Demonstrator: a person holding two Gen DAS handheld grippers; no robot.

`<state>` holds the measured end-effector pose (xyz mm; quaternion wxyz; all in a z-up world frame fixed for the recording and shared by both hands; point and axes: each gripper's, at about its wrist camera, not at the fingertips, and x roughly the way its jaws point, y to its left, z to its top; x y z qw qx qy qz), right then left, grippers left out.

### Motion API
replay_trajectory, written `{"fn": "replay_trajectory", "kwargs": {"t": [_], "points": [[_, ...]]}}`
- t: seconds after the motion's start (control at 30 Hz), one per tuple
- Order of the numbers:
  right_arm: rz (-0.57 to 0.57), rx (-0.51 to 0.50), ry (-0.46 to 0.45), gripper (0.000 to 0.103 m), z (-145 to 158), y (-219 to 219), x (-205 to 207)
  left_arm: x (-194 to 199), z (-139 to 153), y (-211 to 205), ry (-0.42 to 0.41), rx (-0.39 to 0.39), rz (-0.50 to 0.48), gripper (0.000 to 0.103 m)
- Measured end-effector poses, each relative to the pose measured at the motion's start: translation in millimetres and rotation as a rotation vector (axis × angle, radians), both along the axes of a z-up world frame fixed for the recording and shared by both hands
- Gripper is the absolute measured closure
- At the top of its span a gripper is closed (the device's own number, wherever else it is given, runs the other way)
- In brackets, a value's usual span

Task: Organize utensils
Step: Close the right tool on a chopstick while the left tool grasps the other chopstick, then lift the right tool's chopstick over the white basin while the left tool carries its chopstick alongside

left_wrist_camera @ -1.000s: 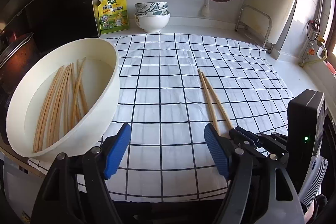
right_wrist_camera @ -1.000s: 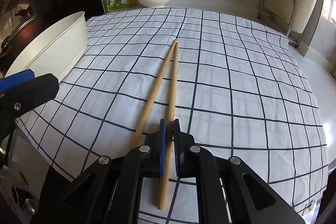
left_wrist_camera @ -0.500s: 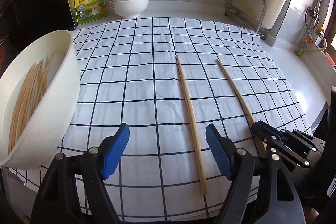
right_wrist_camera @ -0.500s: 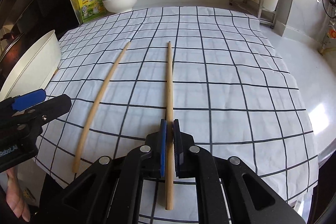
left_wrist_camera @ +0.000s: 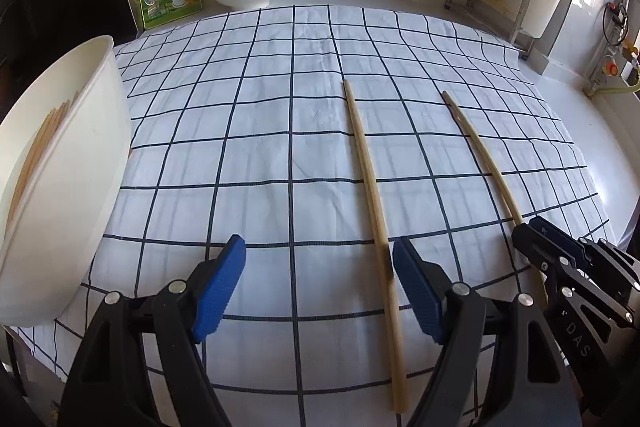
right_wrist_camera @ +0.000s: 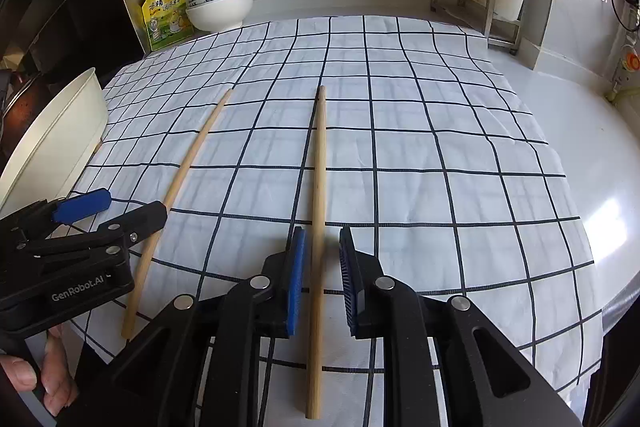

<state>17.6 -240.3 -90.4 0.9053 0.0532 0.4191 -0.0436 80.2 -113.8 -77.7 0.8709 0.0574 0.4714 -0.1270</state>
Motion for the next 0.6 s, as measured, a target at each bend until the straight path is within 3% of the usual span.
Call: {"fn": "replay_trajectory", "kwargs": {"t": [0.13, 0.27, 0.33, 0.43, 0.5, 0.6], "points": [[0.018, -0.08, -0.003, 0.085, -1.4, 10.4, 1.1, -2.7, -1.4, -7.3, -0.026, 0.025, -0.007, 0.031], [0.023, -0.078, -0.005, 0.085, -1.0, 10.8, 2.0, -5.5, -1.2, -9.2, -0.036, 0.018, -0.003, 0.034], [0.021, -0.079, -0.009, 0.087, -0.9, 11.2, 2.1, -6.9, 0.3, -9.3, -0.043, 0.017, -0.005, 0.045], [0.023, -0.087, -0.01, 0.096, -1.2, 13.5, 2.1, -8.3, 2.9, -11.4, -0.036, 0.01, -0.033, 0.072], [0.02, -0.072, -0.014, 0.097, -1.2, 12.0, 1.6, -8.5, 3.9, -11.1, -0.019, -0.002, -0.047, 0.094], [0.018, -0.019, -0.017, 0.097, 0.1, 6.5, 0.5, -8.2, 4.7, -5.5, 0.003, -0.03, -0.053, 0.096]]}}
